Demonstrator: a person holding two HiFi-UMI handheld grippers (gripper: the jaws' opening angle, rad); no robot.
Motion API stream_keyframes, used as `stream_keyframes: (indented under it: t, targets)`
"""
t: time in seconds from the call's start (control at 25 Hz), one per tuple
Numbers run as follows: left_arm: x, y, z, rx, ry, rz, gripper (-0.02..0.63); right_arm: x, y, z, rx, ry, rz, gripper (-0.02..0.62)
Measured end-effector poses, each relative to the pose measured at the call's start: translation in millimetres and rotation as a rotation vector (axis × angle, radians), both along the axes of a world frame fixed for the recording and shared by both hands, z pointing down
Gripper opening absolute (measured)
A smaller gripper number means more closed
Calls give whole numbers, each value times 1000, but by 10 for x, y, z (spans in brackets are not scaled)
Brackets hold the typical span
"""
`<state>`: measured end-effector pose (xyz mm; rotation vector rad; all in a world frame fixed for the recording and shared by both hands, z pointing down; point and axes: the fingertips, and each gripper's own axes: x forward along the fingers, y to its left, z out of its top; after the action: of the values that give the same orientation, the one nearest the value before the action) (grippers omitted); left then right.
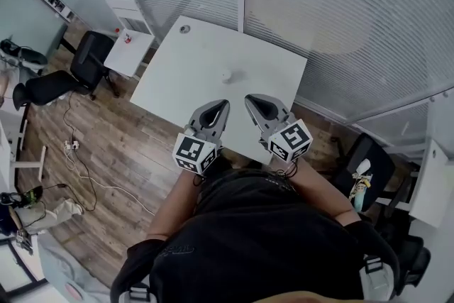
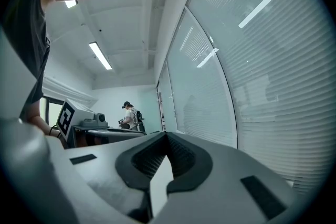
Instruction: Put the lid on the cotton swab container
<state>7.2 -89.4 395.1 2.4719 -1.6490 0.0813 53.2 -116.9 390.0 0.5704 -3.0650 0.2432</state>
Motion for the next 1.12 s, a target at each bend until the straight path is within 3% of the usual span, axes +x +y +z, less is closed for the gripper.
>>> stream_keyframes:
  t: [0.28,0.6,0.8,1.12]
  targets:
    - [-80,-315,120,-21,38,81,17,-140,-325,117,-17,25,63,21]
    - [-450,-657,263,-42,81,142,22,-426,-627,314,-69,66,127,21]
    - [-661,-836,421,-69,92,170,80,-594,-770,409,-86,71,165,21]
    - [-916,-1112,627,-80,108,192,250,-761,-997,575,-121,82,237,21]
